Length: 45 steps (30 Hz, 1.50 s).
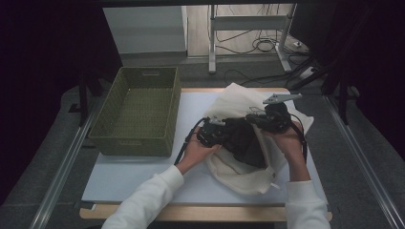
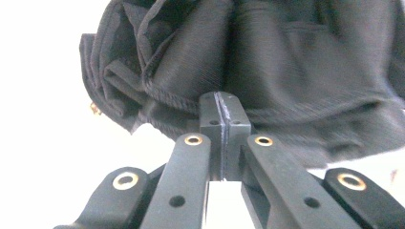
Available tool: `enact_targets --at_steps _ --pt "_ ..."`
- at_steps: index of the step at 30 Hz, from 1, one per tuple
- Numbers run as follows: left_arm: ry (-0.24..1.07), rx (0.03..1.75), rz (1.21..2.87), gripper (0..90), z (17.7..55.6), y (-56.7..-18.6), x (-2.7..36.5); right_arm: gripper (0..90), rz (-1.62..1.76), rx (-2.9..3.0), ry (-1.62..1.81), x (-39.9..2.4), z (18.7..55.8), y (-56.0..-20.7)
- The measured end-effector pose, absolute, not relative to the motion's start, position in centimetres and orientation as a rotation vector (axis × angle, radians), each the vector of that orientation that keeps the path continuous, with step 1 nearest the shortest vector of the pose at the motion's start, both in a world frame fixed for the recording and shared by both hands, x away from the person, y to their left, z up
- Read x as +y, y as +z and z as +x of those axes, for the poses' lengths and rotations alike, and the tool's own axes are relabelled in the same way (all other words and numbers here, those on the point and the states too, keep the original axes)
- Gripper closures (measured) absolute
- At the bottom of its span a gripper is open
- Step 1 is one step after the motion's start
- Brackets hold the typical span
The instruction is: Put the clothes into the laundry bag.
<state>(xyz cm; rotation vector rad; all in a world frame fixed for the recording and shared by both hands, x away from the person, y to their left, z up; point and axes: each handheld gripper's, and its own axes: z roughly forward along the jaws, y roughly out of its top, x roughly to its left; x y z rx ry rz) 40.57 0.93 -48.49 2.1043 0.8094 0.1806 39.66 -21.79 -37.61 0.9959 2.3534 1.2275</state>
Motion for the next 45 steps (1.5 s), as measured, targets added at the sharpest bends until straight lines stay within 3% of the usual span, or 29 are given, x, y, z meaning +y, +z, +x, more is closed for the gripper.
enact_targets --at_steps 8,14,30,45 --pt "0.128 0.734 2.139 90.0 39.1 -48.3 1.6 88.2 0.996 2.353 1.222 -21.7 39.6 -37.6" --pt "0.111 0.71 2.215 90.0 39.5 -50.0 -0.4 88.2 0.994 2.353 1.219 -21.6 39.6 -37.6" --pt "0.225 0.749 2.246 90.0 41.2 -50.7 -3.4 88.3 0.985 2.362 1.209 -21.3 39.5 -37.6" --pt "0.235 0.723 2.173 88.1 39.1 -49.2 -0.7 88.2 0.998 2.359 1.221 -21.5 39.7 -37.8"
